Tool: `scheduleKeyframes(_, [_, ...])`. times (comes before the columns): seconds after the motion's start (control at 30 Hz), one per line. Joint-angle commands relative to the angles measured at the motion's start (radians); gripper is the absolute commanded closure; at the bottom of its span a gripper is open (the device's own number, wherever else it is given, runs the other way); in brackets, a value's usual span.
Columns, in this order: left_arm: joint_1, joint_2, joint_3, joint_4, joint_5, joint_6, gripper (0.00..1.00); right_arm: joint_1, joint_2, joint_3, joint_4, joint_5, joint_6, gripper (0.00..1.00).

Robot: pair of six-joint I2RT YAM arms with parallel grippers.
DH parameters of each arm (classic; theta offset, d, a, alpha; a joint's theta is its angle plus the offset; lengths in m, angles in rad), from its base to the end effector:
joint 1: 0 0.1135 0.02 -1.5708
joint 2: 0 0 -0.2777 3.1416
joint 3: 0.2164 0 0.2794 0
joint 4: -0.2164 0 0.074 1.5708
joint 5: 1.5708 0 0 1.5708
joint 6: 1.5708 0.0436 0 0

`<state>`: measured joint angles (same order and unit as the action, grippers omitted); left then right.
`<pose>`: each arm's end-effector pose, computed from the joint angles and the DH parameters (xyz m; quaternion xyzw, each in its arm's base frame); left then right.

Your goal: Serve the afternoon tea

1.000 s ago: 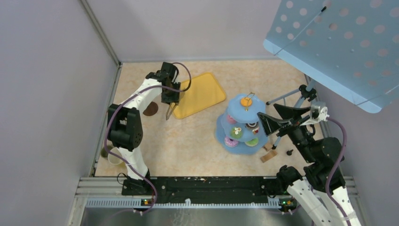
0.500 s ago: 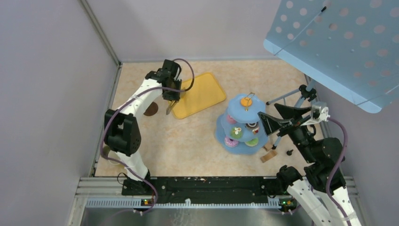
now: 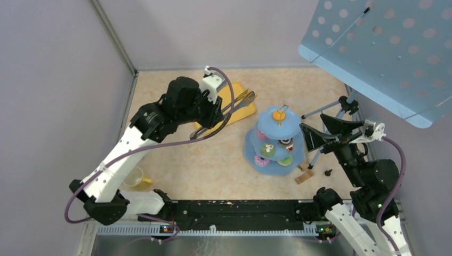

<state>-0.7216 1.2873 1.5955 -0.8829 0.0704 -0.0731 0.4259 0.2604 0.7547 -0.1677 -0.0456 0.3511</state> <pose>0.2103 -0.1891 0.4562 0.2957 0.8269 -0.2133 0.4283 0.0673 0.0327 0.4050 -0.0403 0.5815 0.3201 0.7469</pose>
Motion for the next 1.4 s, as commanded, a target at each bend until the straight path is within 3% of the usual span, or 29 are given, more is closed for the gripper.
scheduleKeyframes(0.0, [-0.036, -0.099, 0.019, -0.040, 0.109, 0.035, 0.77, -0.008, -0.009, 0.045, 0.015, 0.020, -0.013, 0.03])
scheduleKeyframes(0.27, [-0.062, -0.158, -0.028, -0.017, 0.335, 0.039, 0.74, -0.008, -0.011, 0.043, 0.005, 0.017, 0.006, 0.03])
scheduleKeyframes(0.43, [-0.114, -0.129, -0.040, 0.069, 0.389, 0.025, 0.73, -0.009, -0.013, 0.041, 0.005, 0.012, 0.019, 0.03])
scheduleKeyframes(0.6, [-0.165, -0.074, -0.046, 0.105, 0.350, 0.021, 0.71, -0.008, -0.014, 0.064, -0.019, 0.014, 0.009, 0.03])
scheduleKeyframes(1.07, [-0.290, 0.093, -0.015, 0.132, 0.075, 0.026, 0.68, -0.008, -0.052, 0.057, -0.053, 0.024, 0.000, 0.03])
scheduleKeyframes(1.3, [-0.296, 0.094, -0.019, 0.144, 0.067, 0.021, 0.69, -0.008, -0.056, 0.038, -0.043, 0.019, 0.007, 0.03])
scheduleKeyframes(1.37, [-0.297, 0.096, -0.016, 0.139, 0.060, 0.023, 0.65, -0.008, -0.056, 0.036, -0.040, 0.018, 0.008, 0.03])
